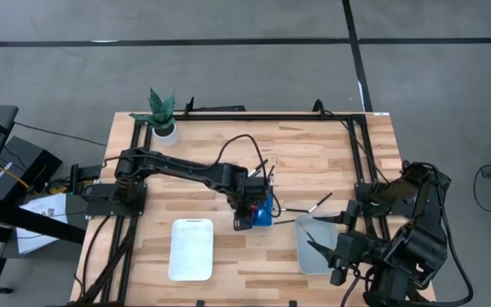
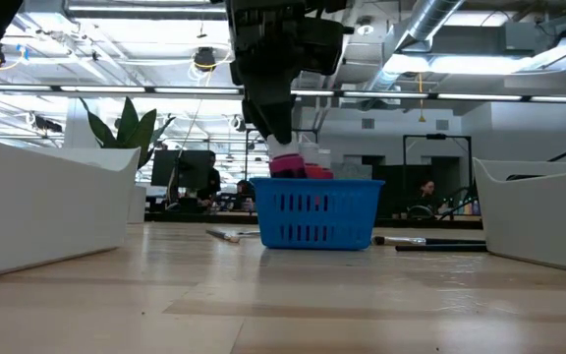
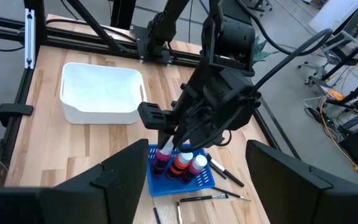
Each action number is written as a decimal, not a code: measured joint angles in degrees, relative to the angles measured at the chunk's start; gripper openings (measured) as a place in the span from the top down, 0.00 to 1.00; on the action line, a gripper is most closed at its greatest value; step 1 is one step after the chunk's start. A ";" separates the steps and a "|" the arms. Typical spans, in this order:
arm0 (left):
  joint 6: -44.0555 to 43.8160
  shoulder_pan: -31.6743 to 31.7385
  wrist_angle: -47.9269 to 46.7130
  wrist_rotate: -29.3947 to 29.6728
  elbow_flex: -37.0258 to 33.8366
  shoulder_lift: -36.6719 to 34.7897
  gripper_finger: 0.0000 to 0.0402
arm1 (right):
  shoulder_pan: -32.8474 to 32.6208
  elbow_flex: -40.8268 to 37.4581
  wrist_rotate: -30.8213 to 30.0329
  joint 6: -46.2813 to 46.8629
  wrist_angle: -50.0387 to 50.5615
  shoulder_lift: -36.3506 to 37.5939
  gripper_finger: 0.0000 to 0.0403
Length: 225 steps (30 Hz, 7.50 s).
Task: Pick & Place Paint Supplies
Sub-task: Put the pink paint bottle into the blue bin, then move the white bin, then put the left eyeshadow into the white bin
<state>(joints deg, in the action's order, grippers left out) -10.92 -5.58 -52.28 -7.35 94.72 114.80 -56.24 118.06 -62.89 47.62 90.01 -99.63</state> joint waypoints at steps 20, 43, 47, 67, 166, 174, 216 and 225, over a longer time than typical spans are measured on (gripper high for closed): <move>-0.04 -0.02 0.33 -1.09 0.11 -3.91 0.50 | 0.01 -1.51 0.18 0.39 -0.47 -0.04 0.34; 6.45 -7.17 5.63 16.26 -14.34 -31.81 0.59 | 0.01 -1.51 0.05 0.44 -0.54 -0.02 0.34; 2.21 -9.39 12.91 19.99 -24.30 -33.50 0.62 | 0.01 -1.51 0.13 0.44 -0.65 -0.02 0.34; 1.48 -7.60 33.19 25.28 -42.76 -20.15 0.66 | 0.14 -1.49 1.60 0.46 -1.19 0.00 0.34; -29.29 -21.06 12.73 4.83 -42.84 -45.25 1.00 | 3.84 -1.46 4.61 -1.11 -2.74 0.02 0.34; -27.28 -21.52 15.74 4.39 -42.93 -31.99 1.00 | 2.94 -1.46 4.60 -1.73 -3.90 0.02 0.34; -3.76 -10.64 22.20 20.66 -42.91 -41.58 0.91 | 2.15 -1.46 4.79 -1.74 -4.38 0.02 0.34; 6.80 4.28 23.63 13.68 -42.93 -33.43 0.67 | 2.33 -1.46 5.99 -3.06 -5.35 0.02 0.34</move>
<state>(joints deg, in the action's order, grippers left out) -4.12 -1.31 -28.66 6.33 51.79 81.37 -53.91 116.60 -56.90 44.56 84.65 -99.61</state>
